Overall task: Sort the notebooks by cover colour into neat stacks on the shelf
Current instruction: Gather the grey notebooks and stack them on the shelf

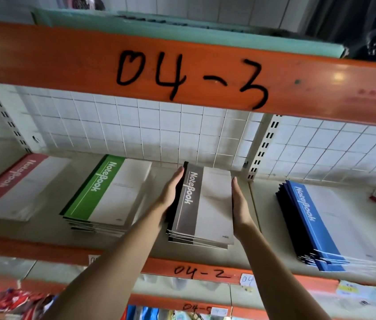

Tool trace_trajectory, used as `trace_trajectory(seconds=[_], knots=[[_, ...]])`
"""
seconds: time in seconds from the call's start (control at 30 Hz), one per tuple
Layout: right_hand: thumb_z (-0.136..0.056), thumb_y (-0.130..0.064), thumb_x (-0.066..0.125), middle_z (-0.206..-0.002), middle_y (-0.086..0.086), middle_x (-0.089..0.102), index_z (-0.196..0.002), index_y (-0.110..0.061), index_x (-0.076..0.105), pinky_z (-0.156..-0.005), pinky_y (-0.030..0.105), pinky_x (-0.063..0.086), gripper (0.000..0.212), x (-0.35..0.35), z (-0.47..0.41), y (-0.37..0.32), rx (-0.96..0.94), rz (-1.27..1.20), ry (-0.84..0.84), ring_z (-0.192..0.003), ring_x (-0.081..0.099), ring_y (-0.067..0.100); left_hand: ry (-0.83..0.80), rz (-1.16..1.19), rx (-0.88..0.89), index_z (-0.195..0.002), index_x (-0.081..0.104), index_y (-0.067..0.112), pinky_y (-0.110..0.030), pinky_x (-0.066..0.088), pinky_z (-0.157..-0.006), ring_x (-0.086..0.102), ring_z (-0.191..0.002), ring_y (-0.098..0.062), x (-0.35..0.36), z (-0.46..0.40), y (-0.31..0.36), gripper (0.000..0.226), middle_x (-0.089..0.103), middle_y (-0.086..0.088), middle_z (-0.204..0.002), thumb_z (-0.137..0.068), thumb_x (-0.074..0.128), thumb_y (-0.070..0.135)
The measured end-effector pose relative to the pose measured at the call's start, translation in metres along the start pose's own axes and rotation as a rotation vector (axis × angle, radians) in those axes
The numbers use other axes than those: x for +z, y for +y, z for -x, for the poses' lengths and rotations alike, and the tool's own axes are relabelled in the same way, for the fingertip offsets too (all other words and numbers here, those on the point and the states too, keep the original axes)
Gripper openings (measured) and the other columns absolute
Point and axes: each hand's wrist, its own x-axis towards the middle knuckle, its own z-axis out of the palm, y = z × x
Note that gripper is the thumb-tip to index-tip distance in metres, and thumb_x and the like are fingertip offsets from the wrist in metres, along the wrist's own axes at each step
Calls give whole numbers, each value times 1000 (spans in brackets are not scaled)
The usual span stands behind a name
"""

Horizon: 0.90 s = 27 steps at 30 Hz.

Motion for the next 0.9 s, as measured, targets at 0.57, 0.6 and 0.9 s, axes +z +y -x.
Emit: trace_trajectory(seconds=[0.57,0.6,0.9], knots=[[-89,-79,27,-153,-1,42,-151,-21,38,-118,36,26,85,-1,15,-28,-122,112,57,-144,34,17,22,1,-16,-113,61,11,-18,55,-60,70,-81,-6,-4,12,11,59,70,-7,-102,-106,13,44],[-88,-80,30,-158,-2,34,-154,-22,31,-120,36,20,88,-2,12,-30,-105,70,63,-147,28,16,49,-4,-1,-120,59,8,-15,53,-59,67,-92,-6,-5,11,11,59,64,-9,-118,-106,13,43],[-102,-58,26,-154,4,40,-150,-16,35,-117,35,25,64,1,14,-35,-175,13,196,-143,35,20,124,73,11,-127,56,10,-19,49,-87,65,-106,-9,1,21,20,62,69,1,-113,-102,21,55]])
